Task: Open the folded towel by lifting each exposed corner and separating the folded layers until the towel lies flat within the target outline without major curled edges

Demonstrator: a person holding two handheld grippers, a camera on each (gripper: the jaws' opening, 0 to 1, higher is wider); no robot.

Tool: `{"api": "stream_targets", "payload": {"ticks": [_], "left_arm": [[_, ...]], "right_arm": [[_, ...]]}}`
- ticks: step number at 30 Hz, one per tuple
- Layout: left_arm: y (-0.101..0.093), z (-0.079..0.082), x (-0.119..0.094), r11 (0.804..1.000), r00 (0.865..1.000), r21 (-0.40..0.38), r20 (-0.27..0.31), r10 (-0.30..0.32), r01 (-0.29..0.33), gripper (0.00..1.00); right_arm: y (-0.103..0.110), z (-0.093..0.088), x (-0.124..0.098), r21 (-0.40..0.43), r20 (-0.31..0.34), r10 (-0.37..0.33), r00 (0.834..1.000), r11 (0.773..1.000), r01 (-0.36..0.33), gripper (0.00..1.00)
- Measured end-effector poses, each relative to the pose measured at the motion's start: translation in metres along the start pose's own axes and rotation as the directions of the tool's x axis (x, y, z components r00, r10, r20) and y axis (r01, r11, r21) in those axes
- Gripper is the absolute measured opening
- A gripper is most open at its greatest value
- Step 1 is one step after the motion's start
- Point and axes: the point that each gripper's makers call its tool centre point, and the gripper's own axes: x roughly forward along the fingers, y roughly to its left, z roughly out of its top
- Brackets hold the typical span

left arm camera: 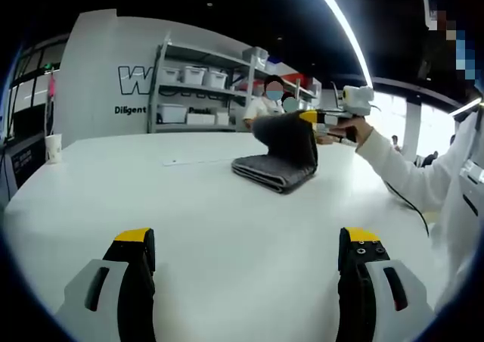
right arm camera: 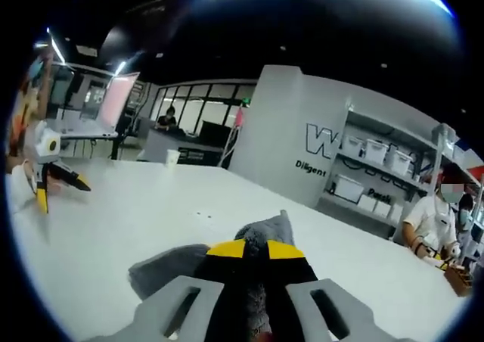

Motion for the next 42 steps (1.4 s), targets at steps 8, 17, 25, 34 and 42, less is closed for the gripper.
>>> {"api": "stream_targets", "payload": {"ticks": [8, 17, 25, 34, 42], "left_arm": [[-0.001, -0.001, 0.000, 1.000, 1.000, -0.004, 0.001, -0.001, 0.001, 1.00], [0.000, -0.001, 0.000, 1.000, 1.000, -0.005, -0.001, 0.003, -0.003, 1.00], [-0.002, -0.002, 0.000, 1.000, 1.000, -0.007, -0.001, 0.003, -0.003, 1.00], [-0.003, -0.003, 0.000, 1.000, 1.000, -0.008, -0.003, 0.005, -0.005, 1.00], [-0.002, -0.004, 0.000, 1.000, 1.000, -0.010, -0.006, 0.005, -0.005, 1.00]], "right_arm": [[-0.013, -0.001, -0.005, 0.017, -0.004, -0.036, 0.999, 0.999, 0.036, 0.01], [-0.032, -0.004, -0.011, -0.013, -0.028, -0.104, 0.994, 0.994, 0.104, 0.01], [-0.051, -0.008, -0.018, -0.004, -0.046, -0.152, 0.987, 0.988, 0.152, 0.01], [-0.069, -0.021, -0.023, 0.014, -0.088, -0.191, 0.978, 0.981, 0.193, 0.02], [-0.083, -0.028, -0.029, 0.025, -0.118, -0.224, 0.967, 0.973, 0.229, 0.02]]}}
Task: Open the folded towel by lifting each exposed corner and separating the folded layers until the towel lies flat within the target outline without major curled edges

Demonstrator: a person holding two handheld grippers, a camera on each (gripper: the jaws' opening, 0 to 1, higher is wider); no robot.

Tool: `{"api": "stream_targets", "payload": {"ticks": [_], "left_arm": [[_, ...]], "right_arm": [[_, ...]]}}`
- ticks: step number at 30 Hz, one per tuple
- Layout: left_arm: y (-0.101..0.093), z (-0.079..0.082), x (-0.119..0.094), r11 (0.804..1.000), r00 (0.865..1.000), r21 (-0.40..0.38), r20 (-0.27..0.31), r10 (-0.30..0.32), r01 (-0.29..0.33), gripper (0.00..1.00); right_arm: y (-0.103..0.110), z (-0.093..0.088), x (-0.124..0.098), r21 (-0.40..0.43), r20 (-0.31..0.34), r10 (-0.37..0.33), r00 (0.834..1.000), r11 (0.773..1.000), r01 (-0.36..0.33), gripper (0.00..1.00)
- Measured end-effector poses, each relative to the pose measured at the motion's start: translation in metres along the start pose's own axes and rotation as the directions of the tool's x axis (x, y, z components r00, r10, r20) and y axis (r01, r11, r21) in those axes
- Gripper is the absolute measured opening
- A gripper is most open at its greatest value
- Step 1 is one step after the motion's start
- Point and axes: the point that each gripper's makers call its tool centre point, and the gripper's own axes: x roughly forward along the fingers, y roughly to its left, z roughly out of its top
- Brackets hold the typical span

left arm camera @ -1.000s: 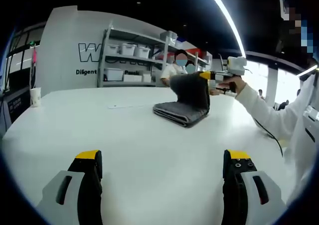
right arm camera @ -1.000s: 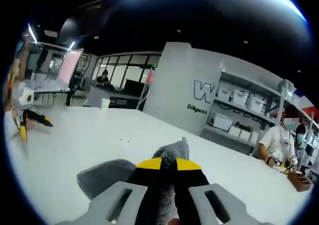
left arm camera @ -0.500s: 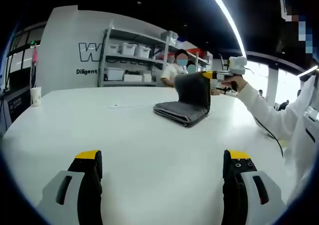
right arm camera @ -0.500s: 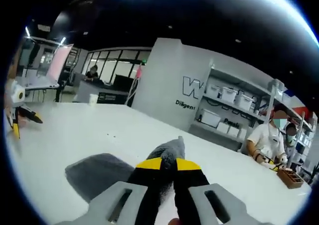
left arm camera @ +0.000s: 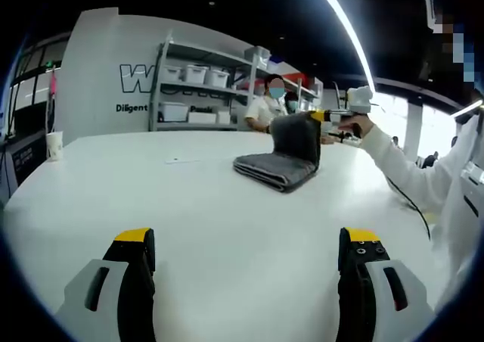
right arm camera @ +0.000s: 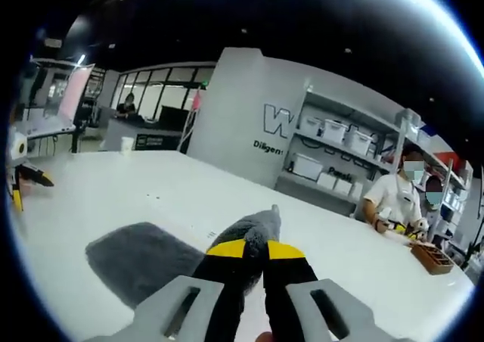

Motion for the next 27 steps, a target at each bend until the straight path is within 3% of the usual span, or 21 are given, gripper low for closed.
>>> {"api": "stream_targets", "payload": {"ticks": [12, 27], "left_arm": [[0.000, 0.000, 0.001, 1.000, 1.000, -0.001, -0.001, 0.000, 0.000, 1.00], [0.001, -0.001, 0.001, 1.000, 1.000, -0.005, -0.006, 0.001, -0.001, 1.00]], "right_arm": [[-0.013, -0.010, -0.004, -0.016, -0.049, -0.040, 0.998, 0.999, 0.039, 0.02], [-0.038, -0.035, -0.005, -0.005, -0.141, -0.084, 0.986, 0.996, 0.084, 0.02]]}}
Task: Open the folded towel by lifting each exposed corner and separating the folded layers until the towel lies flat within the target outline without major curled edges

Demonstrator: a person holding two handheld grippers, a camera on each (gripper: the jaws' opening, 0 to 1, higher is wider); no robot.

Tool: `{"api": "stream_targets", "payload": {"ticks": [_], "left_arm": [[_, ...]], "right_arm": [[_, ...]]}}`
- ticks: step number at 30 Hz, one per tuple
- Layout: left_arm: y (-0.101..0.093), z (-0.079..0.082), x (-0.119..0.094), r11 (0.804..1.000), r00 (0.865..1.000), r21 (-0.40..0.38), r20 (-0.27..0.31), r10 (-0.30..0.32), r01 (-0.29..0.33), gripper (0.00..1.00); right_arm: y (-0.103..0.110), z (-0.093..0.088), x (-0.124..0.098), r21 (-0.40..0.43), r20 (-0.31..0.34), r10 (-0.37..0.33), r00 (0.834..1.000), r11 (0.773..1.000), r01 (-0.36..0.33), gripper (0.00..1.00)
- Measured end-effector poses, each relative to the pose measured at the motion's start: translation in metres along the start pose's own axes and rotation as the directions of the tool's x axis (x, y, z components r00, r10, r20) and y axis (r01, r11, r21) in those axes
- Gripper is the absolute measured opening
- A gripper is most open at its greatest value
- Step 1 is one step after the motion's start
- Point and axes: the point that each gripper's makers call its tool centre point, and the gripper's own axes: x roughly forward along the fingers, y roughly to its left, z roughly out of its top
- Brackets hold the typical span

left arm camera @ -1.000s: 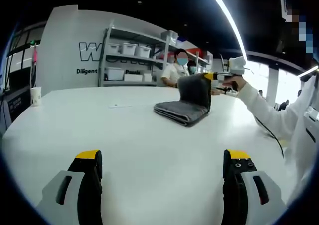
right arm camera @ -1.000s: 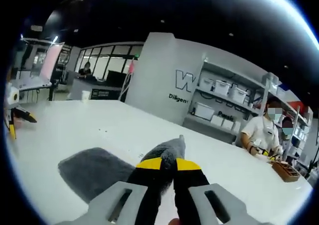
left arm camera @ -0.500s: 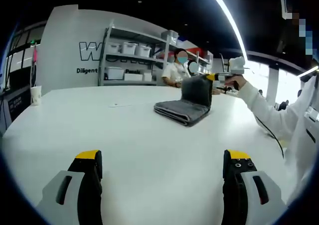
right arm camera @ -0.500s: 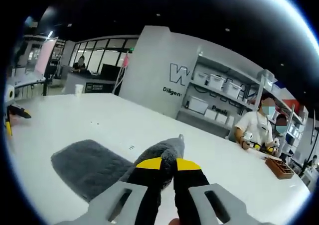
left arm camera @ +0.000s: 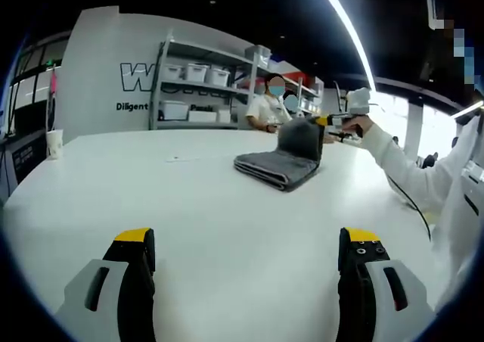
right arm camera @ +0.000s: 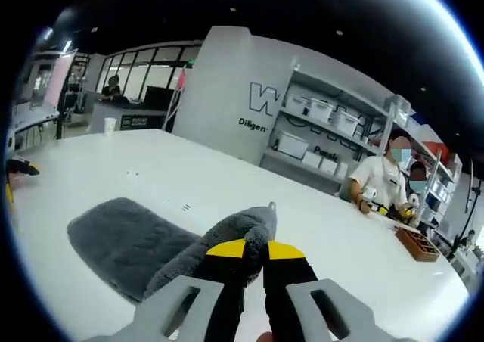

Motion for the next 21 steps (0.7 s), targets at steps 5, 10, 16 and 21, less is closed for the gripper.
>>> {"api": "stream_targets", "payload": {"ticks": [5, 10, 16, 21], "left_arm": [[-0.001, -0.001, 0.000, 1.000, 1.000, -0.002, -0.002, 0.000, 0.000, 1.00], [0.000, -0.001, 0.001, 1.000, 1.000, -0.002, -0.005, 0.000, 0.000, 1.00], [0.001, -0.001, 0.002, 1.000, 1.000, -0.002, -0.008, -0.003, 0.003, 1.00], [0.002, -0.001, 0.002, 1.000, 1.000, -0.003, -0.010, -0.001, 0.001, 1.00]], "right_arm": [[-0.005, -0.012, 0.003, 0.004, -0.043, -0.004, 0.999, 1.000, 0.004, 0.02], [-0.012, -0.023, 0.005, 0.025, -0.082, -0.002, 0.997, 1.000, 0.004, 0.02], [-0.020, -0.046, 0.008, 0.033, -0.160, -0.010, 0.987, 0.999, 0.016, 0.02], [-0.027, -0.059, 0.011, 0.037, -0.206, -0.013, 0.978, 0.999, 0.021, 0.02]]}}
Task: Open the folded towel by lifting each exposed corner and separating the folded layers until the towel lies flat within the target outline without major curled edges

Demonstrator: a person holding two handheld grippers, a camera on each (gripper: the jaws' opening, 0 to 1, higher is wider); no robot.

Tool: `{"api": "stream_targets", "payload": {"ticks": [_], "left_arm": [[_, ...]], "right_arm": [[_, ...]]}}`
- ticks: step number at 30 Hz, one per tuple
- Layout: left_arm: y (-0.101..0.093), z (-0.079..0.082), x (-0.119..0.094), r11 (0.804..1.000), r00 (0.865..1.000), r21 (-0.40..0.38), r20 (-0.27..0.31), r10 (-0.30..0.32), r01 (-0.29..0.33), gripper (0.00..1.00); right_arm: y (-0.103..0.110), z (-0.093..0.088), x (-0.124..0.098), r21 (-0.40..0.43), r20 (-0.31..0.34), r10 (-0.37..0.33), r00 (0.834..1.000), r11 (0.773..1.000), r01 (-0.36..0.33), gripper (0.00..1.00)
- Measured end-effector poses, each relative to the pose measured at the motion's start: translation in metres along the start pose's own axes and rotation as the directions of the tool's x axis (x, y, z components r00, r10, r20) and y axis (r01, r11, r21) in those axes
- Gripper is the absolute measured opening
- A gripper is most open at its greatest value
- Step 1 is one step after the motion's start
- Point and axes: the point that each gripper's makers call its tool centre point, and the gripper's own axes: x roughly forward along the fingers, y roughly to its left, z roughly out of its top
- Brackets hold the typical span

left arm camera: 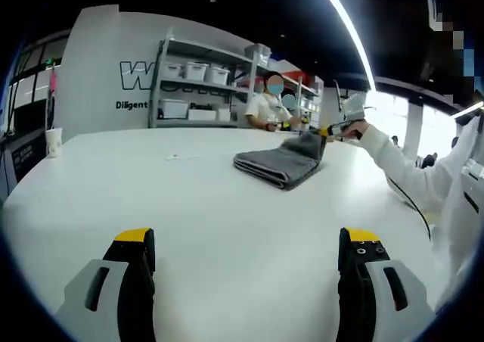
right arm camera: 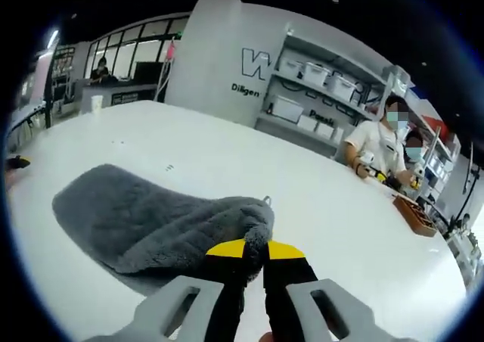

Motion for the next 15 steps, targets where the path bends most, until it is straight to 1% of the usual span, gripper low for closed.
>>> {"api": "stream_targets", "payload": {"ticks": [3, 10, 15], "left_arm": [[0.000, 0.000, 0.000, 1.000, 1.000, 0.000, 0.000, -0.001, 0.001, 1.00], [0.000, 0.000, -0.001, 1.000, 1.000, 0.000, -0.002, 0.001, -0.001, 1.00], [0.001, 0.000, -0.001, 1.000, 1.000, 0.000, -0.002, 0.002, -0.002, 1.00]], "right_arm": [[0.002, -0.010, 0.000, -0.002, -0.026, -0.001, 1.000, 1.000, 0.001, 0.02], [-0.003, -0.021, 0.009, -0.011, -0.075, -0.008, 0.997, 1.000, 0.007, 0.02], [-0.002, -0.035, 0.012, -0.019, -0.122, -0.009, 0.992, 1.000, 0.007, 0.02]]}}
